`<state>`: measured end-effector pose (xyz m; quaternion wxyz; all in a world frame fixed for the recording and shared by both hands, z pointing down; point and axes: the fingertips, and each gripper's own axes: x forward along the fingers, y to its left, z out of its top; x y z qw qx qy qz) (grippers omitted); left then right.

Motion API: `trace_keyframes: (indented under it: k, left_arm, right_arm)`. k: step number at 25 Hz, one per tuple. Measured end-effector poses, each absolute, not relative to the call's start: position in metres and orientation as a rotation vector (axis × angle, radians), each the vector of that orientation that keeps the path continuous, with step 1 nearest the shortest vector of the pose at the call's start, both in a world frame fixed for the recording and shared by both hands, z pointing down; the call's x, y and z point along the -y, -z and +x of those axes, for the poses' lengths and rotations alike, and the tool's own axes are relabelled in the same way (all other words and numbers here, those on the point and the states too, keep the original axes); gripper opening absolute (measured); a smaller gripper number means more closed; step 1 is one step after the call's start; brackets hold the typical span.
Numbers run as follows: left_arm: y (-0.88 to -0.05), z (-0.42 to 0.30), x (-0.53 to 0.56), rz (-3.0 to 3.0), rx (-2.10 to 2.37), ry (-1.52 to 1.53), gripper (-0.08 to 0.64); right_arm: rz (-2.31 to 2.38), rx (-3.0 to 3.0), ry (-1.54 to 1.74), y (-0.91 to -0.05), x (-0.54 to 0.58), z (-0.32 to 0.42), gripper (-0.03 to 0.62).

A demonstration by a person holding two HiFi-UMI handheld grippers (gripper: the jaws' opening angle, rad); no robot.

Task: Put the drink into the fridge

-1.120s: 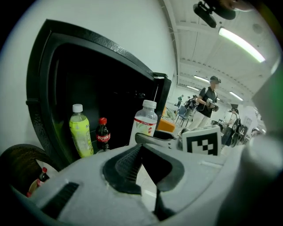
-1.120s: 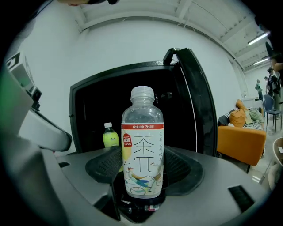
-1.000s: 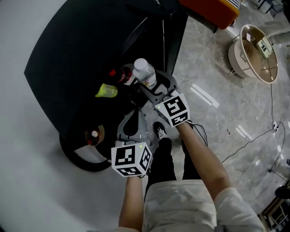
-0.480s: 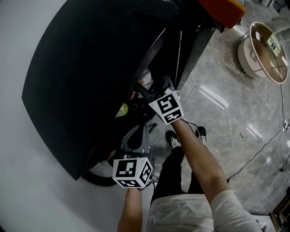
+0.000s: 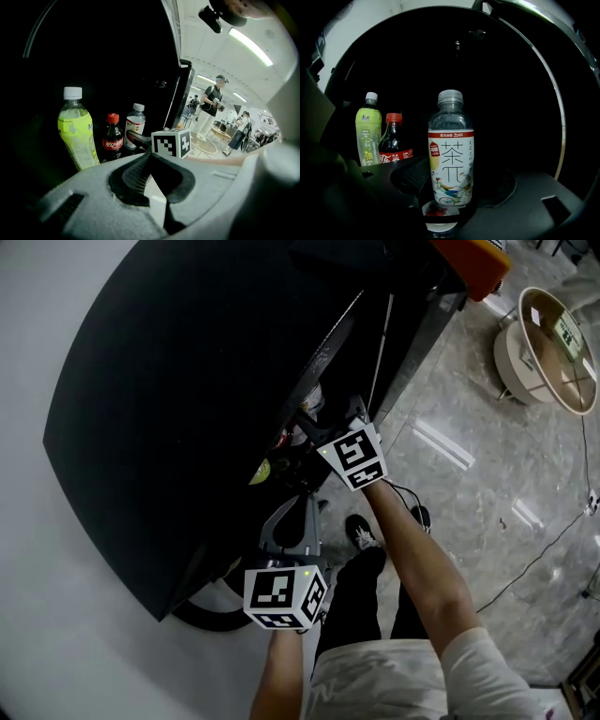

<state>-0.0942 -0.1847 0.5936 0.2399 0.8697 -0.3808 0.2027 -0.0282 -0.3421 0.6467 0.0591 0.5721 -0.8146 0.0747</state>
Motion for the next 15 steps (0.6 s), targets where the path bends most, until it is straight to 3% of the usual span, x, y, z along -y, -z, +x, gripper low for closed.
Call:
trace_keyframes:
  k: [8, 15]
  left_arm:
    - [-0.582, -0.094, 0.172, 2.411, 1.045, -0.551, 0.009]
    - [-0.533, -0.09, 0.164, 2.449, 1.082, -0.47, 0.009]
  right_arm:
    - [1.692, 2.426, -0.329, -0.656, 0.329, -0.026, 0.291]
    - [1.712, 2.348, -0.361, -0.62, 0.255, 0.004, 0.291]
